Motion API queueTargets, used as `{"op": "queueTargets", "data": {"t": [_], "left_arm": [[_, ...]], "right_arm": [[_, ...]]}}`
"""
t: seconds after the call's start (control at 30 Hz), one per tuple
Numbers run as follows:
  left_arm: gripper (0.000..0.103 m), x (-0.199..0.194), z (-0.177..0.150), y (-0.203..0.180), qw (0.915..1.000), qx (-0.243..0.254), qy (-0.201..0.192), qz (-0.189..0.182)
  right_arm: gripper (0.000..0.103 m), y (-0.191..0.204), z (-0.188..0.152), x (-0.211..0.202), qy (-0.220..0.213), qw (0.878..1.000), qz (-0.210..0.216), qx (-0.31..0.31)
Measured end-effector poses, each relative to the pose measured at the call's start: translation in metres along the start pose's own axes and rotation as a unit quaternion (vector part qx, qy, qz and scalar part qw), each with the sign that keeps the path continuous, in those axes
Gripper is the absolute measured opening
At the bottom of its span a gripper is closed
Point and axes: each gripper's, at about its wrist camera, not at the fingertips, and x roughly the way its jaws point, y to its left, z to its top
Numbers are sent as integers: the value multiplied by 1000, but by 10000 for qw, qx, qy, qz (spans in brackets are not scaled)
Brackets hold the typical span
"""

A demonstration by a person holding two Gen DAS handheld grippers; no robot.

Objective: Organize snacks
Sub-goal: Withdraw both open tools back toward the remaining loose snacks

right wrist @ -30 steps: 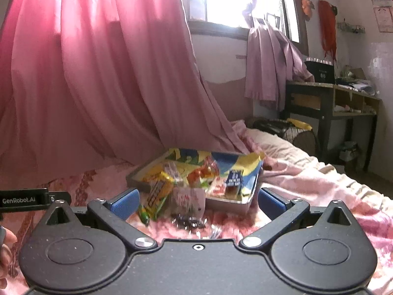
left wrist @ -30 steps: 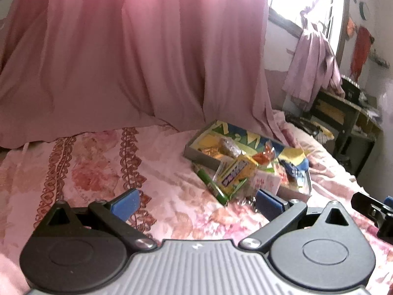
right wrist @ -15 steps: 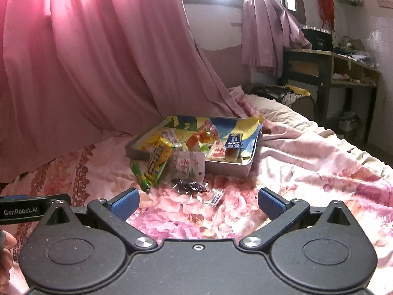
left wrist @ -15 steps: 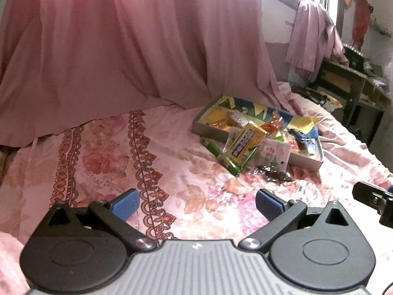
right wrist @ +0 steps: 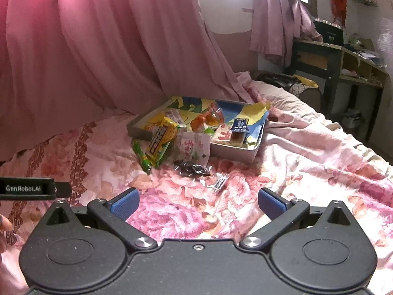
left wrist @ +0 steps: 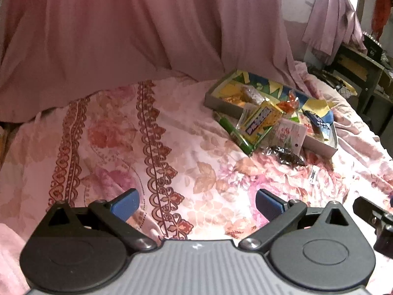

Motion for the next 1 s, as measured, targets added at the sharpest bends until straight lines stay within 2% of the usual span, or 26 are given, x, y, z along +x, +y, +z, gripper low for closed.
{"op": "queueTargets", "data": {"t": [0.2, 0.5, 0.7, 1.0], "left_arm": [[103, 17, 5, -2, 9992, 135, 381, -22], [103, 46, 28, -13, 9960, 742, 497, -28], [103, 67, 39, -10, 9952, 525, 753, -331], [103, 103, 52, -15, 9945, 490, 768, -520]], "right_arm": [[102, 0, 1, 10, 237, 9997, 41, -4], [102, -2, 16, 28, 403, 9982, 267, -344], [102, -4, 23, 52, 478, 9961, 380, -632], [102, 0, 37, 90, 648, 9917, 599, -938]]}}
